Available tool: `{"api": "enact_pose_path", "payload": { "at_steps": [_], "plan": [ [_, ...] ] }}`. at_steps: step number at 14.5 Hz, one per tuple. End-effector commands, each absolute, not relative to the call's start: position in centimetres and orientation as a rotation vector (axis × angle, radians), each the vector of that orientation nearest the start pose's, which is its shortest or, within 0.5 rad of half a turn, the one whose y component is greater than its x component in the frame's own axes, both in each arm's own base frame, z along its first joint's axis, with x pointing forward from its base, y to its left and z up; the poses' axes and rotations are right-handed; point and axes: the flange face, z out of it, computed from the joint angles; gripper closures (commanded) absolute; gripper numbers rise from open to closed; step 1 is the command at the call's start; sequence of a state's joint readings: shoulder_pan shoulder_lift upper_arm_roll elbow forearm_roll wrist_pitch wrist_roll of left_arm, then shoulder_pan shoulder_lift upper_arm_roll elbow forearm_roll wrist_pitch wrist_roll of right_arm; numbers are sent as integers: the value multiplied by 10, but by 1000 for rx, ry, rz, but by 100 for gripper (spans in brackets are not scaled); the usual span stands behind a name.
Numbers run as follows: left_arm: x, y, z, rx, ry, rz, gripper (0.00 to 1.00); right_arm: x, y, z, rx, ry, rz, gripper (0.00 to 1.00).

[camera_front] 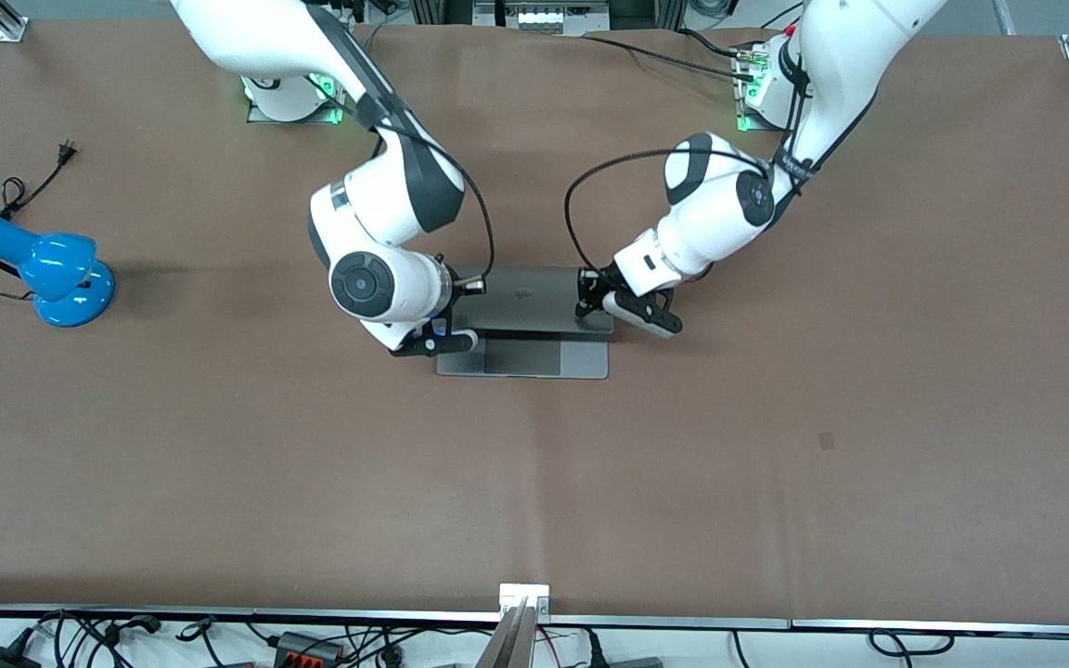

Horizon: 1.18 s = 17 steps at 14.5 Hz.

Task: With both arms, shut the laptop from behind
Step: 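Push the lid forward and down with both grippers until it shuts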

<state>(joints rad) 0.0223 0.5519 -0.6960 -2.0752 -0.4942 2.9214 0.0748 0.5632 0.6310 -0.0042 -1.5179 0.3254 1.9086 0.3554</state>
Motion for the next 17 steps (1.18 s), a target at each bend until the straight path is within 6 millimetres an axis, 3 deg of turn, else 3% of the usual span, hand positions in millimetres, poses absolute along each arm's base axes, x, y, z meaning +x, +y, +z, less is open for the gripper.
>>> {"api": "enact_pose_path", "payload": {
  "at_steps": [1,4,8,12,17],
  "plan": [
    [526,-348,213,2509,-165,234,99,577,387,254,-2949,-86,455,100],
    [526,-351,183,2503,-141,241,99,582,386,229,-2967,-77,416,100],
    [531,-344,166,2516,-110,230,99,585,383,210,-2990,-78,388,100],
    [529,-338,152,2526,-89,203,99,584,385,184,-2996,-71,366,100],
    [531,-331,146,2535,-72,200,99,584,385,178,-3014,-92,354,100]
  ]
}}
